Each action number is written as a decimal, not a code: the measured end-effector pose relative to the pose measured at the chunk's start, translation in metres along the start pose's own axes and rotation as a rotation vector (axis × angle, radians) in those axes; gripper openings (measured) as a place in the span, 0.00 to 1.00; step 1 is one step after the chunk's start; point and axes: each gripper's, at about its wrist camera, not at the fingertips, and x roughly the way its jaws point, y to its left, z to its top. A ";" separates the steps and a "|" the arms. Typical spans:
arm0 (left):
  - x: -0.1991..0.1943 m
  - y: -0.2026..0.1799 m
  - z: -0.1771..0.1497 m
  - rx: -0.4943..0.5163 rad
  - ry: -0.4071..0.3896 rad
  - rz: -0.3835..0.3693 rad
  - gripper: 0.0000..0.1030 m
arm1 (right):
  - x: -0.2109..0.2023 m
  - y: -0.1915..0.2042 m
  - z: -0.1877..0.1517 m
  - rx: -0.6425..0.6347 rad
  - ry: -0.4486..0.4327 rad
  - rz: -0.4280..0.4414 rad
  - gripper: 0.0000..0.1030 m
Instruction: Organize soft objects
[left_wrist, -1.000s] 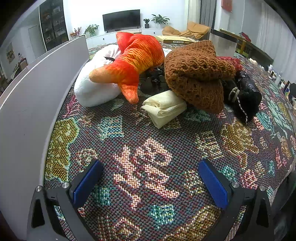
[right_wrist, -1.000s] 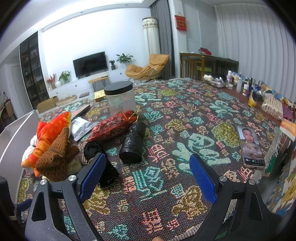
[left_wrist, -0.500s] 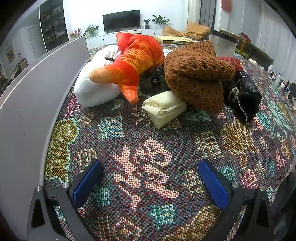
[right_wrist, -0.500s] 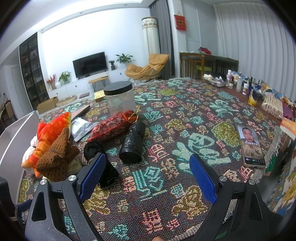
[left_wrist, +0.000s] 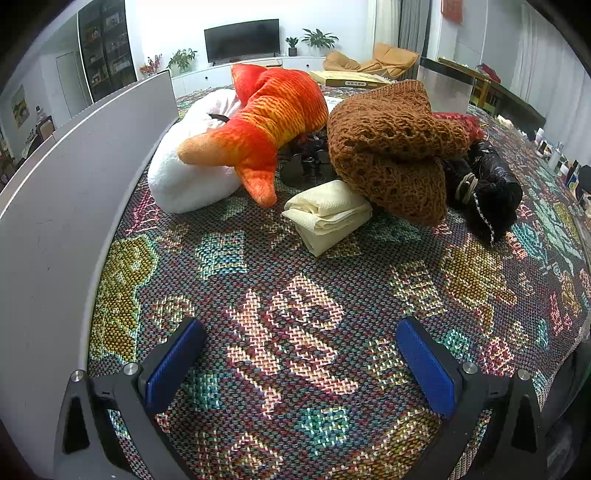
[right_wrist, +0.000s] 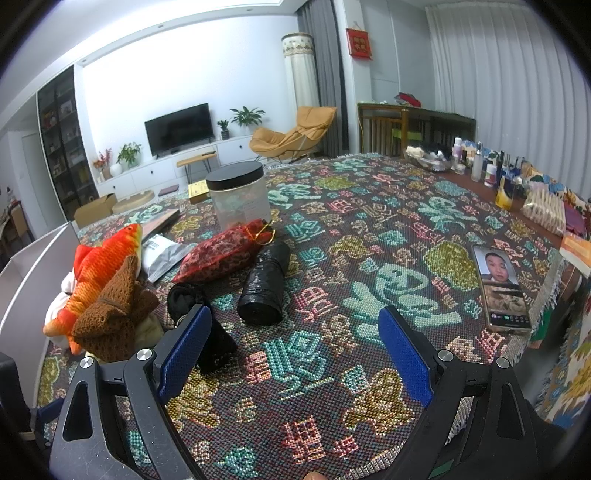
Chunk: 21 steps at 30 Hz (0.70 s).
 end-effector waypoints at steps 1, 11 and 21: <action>0.000 0.000 0.000 0.000 0.000 0.000 1.00 | 0.000 0.000 0.000 0.000 0.000 0.000 0.91; 0.000 0.000 -0.001 0.001 0.003 0.000 1.00 | 0.000 0.000 0.000 0.002 0.001 0.000 0.91; 0.000 0.001 -0.001 0.009 0.008 -0.004 1.00 | 0.000 -0.001 0.000 0.002 0.000 -0.001 0.91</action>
